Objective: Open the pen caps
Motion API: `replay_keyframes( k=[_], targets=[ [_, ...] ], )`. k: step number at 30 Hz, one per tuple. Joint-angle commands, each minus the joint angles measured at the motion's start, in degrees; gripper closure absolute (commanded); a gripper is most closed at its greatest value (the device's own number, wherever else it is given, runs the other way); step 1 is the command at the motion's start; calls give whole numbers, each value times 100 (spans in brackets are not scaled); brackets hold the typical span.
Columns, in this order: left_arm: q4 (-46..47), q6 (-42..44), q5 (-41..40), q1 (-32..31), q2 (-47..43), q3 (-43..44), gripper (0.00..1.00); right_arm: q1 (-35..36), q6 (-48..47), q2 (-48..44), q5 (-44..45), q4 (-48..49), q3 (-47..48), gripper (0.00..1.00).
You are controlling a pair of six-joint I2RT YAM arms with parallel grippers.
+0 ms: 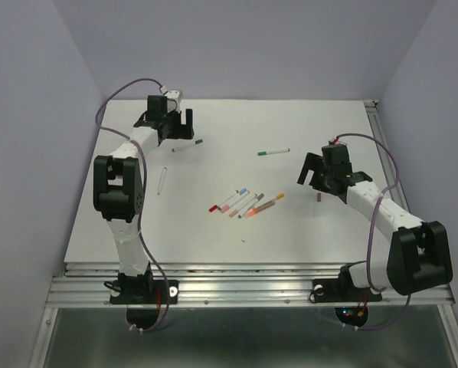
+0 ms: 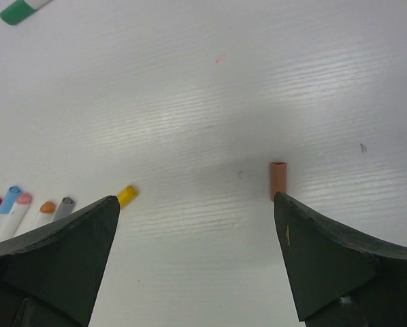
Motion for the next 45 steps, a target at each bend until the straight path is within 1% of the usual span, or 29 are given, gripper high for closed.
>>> replay_keyframes(
  k=[1,3,6,7,10,13,16,17,21,23,26,27,29,30,31,32,34,38,39,42,45],
  targets=[
    [-515,733,532,15,393,756,1,-25,-294,-248,-618,353,-35,0],
    [-612,971,612,15,473,967,1,-34,-286,-266,-653,353,-53,0],
    [-1068,1420,752,15,719,1274,1,-25,-277,-301,-680,344,-114,0],
    [-1139,1421,753,15,772,1336,1,-25,-277,-301,-688,353,-132,0],
    [-1473,1719,700,6,1053,1653,2,-34,-259,-301,-715,336,-132,0],
    [-1781,1842,524,6,1326,1890,3,-25,-250,-380,-732,336,-158,0],
    [-1974,1887,332,-11,1546,2013,9,-25,-233,-459,-689,318,-211,0],
    [-1984,1887,305,-11,1581,2014,9,-34,-233,-459,-671,309,-220,0],
    [-2027,1931,454,-11,1757,2066,13,-25,-224,-494,-697,379,-264,0],
    [-2054,1948,585,-20,1818,2058,17,-25,-233,-477,-671,397,-264,0],
    [-2080,1966,533,-73,1889,2058,24,-25,-224,-477,-627,397,-264,0],
    [-2080,1957,446,-116,1932,2066,29,-25,-224,-477,-618,397,-264,0],
    [-2168,2035,314,-169,1985,2101,34,-34,-224,-494,-609,397,-272,0],
    [-2194,2045,191,-213,2029,2136,45,-34,-215,-486,-601,389,-264,0],
    [-2221,2045,-175,-292,2047,2154,52,-25,-207,-521,-601,388,-272,0],
    [-2247,2054,-344,-319,2099,2189,57,-25,-207,-530,-592,397,-281,0],
    [-2291,2071,-373,-345,2161,2233,63,-34,-207,-547,-609,423,-290,0],
    [-2335,2089,-258,-363,2240,2189,68,-25,-207,-609,-609,432,-316,0],
    [-2318,2063,-293,-363,2249,2216,79,-25,-207,-626,-601,458,-325,0],
    [-2256,1940,-240,-371,2223,2251,100,-25,-207,-661,-539,520,-369,0],
    [-2203,1738,-188,-398,2013,2321,100,-34,-198,-714,-548,538,-395,0]
  ],
)
